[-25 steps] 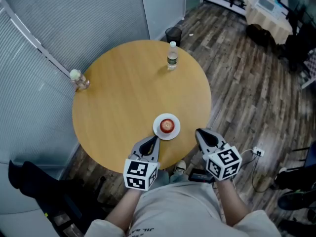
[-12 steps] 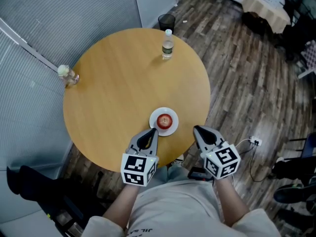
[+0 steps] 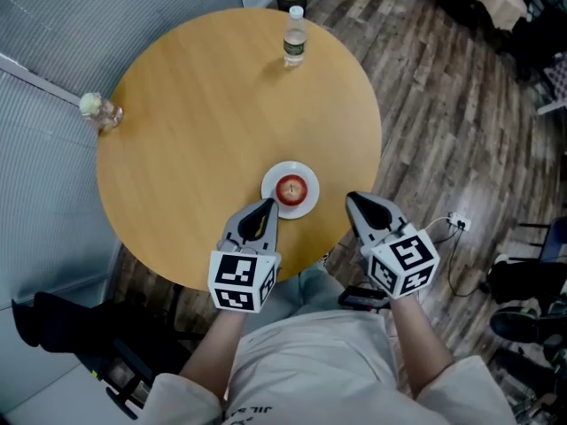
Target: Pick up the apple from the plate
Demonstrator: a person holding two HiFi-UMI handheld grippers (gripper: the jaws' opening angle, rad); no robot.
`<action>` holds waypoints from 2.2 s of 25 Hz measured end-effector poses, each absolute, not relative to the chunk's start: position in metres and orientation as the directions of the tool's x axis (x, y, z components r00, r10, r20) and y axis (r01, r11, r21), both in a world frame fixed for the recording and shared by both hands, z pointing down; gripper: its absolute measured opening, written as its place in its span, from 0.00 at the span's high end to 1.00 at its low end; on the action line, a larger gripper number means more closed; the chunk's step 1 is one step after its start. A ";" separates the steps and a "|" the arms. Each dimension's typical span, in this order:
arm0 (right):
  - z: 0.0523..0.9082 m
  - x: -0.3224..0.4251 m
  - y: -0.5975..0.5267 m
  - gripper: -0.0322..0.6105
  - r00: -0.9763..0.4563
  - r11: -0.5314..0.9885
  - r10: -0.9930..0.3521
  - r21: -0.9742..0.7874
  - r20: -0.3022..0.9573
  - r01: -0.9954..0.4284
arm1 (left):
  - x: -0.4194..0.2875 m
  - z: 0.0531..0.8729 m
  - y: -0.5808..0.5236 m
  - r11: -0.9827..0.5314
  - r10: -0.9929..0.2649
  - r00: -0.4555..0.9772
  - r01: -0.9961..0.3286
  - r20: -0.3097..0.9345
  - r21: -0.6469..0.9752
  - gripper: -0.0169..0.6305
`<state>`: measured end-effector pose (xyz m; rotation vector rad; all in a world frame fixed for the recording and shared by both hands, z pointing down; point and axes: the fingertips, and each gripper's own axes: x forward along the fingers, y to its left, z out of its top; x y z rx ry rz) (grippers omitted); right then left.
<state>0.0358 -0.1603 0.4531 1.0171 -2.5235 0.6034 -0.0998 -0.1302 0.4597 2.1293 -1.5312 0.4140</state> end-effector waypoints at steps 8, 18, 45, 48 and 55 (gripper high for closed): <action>0.478 0.035 -0.164 0.90 -0.672 0.641 -0.540 -0.271 0.506 -0.719 | -0.101 0.492 -0.141 -0.268 -0.765 0.330 -0.944 0.552 0.193 0.97; 0.502 0.029 -0.167 0.90 -0.673 0.625 -0.512 -0.305 0.533 -0.718 | -0.099 0.529 -0.146 -0.282 -0.713 0.342 -0.939 0.611 0.197 0.97; 0.539 0.050 -0.170 0.90 -0.647 0.573 -0.482 -0.346 0.591 -0.743 | -0.063 0.625 -0.159 -0.417 -0.564 0.386 -0.896 0.730 0.152 0.35; 0.541 0.052 -0.169 0.90 -0.642 0.568 -0.482 -0.346 0.596 -0.747 | -0.061 0.627 -0.161 -0.418 -0.561 0.387 -0.896 0.732 0.154 0.35; 0.544 0.056 -0.167 0.90 -0.639 0.558 -0.477 -0.354 0.603 -0.751 | -0.062 0.636 -0.165 -0.404 -0.562 0.372 -0.903 0.739 0.147 0.35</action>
